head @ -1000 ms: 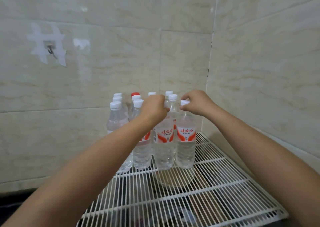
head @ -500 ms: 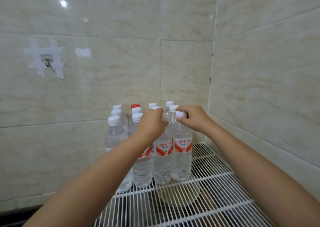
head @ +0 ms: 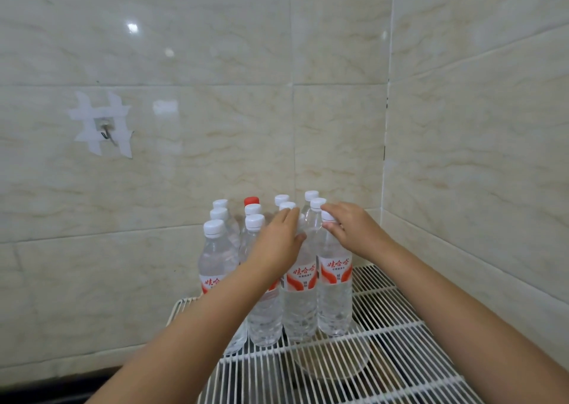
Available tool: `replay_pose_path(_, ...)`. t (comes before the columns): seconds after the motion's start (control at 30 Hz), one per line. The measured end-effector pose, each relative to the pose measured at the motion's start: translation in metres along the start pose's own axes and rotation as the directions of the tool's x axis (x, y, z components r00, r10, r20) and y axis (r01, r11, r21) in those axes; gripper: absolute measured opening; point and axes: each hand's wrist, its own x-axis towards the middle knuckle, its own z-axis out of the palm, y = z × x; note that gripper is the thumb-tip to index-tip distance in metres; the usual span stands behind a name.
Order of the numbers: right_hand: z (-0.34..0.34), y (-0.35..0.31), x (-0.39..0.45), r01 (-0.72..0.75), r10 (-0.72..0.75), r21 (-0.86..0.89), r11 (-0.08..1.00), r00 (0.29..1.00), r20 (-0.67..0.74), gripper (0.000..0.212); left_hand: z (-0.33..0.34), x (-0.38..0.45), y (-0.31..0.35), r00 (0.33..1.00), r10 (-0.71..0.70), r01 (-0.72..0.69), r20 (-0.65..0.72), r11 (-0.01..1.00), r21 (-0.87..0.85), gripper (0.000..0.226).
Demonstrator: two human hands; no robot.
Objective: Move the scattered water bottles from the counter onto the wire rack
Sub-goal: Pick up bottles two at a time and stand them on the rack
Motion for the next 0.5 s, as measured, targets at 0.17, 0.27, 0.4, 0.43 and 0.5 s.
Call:
replay_pose_path(0.17,0.011,0.0,-0.005,-0.075,0.072,-0.042,0.996,0.995,-0.062,0.045,-0.005,-0.019,-0.01,0.995,0.086,-0.073,-0.056,0.977,0.198,0.046)
replay_pose_path(0.27,0.008,-0.008,-0.009,-0.107,0.093,-0.142,0.984,0.991,-0.099,0.045,-0.018,-0.037,-0.021,0.986,0.138,-0.099,-0.095,0.939,0.329,0.042)
replay_pose_path(0.4,0.002,-0.046,-0.005,0.018,-0.03,-0.048,0.999,0.964,-0.265,0.043,-0.032,-0.073,-0.052,0.993,-0.011,0.061,-0.114,0.897,0.437,0.043)
replay_pose_path(0.43,0.003,-0.062,-0.003,0.091,-0.084,0.012,0.996,0.955,-0.285,0.042,-0.036,-0.086,-0.062,0.991,-0.057,0.104,-0.121,0.901,0.422,0.042)
replay_pose_path(0.5,0.008,-0.103,-0.002,0.22,-0.19,0.115,0.969,0.955,-0.228,0.036,-0.044,-0.118,-0.082,0.974,-0.189,0.221,-0.122,0.9,0.374,0.046)
